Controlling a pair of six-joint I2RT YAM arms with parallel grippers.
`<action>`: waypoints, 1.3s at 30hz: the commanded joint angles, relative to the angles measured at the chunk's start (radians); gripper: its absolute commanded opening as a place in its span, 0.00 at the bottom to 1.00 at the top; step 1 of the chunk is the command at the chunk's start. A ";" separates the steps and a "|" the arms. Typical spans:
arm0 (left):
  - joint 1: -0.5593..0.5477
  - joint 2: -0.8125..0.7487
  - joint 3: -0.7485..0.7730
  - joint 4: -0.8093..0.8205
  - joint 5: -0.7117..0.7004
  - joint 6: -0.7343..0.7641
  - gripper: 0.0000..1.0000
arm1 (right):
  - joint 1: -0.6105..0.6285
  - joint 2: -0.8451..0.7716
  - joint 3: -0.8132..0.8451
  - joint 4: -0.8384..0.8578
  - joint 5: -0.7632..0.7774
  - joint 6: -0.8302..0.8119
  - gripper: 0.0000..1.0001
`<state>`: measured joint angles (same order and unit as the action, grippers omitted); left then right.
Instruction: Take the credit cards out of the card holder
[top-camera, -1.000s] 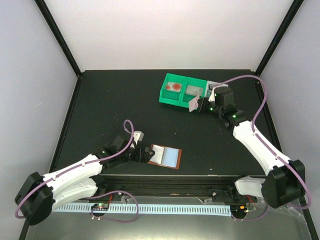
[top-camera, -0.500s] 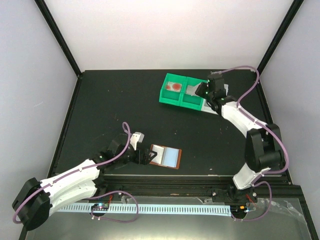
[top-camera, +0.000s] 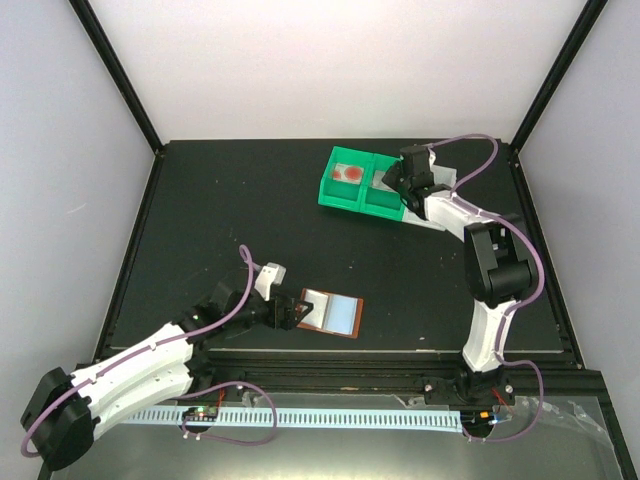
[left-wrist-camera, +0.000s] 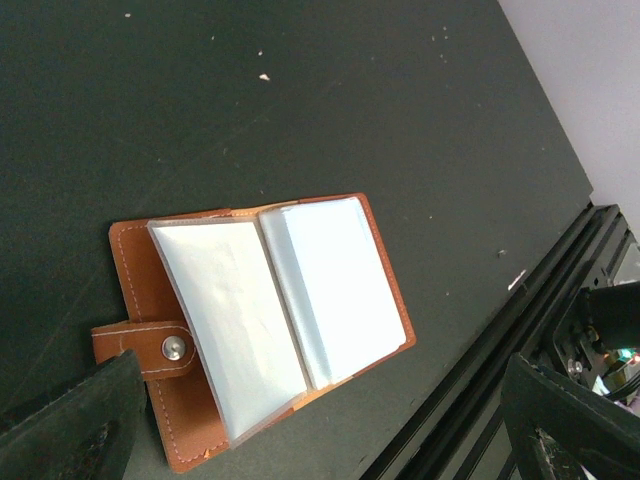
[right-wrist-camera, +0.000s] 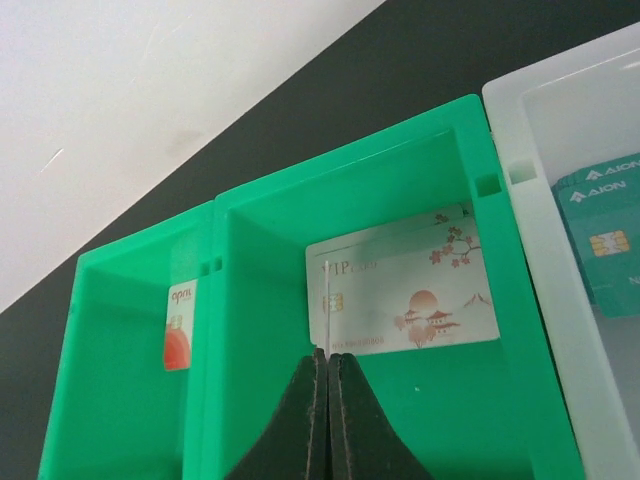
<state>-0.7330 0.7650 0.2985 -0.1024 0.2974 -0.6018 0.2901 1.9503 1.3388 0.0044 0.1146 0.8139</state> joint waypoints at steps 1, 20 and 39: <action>0.007 -0.022 0.022 -0.033 0.009 0.021 0.99 | -0.006 0.046 0.056 0.082 0.047 0.055 0.01; 0.010 -0.060 0.046 -0.103 -0.010 0.025 0.99 | -0.006 0.191 0.180 0.078 0.054 0.079 0.02; 0.010 -0.181 0.009 -0.153 -0.012 -0.029 0.99 | -0.007 0.111 0.222 -0.035 0.139 0.029 0.40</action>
<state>-0.7277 0.5690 0.2798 -0.2272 0.2871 -0.6376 0.2882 2.1376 1.5467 0.0071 0.1879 0.8688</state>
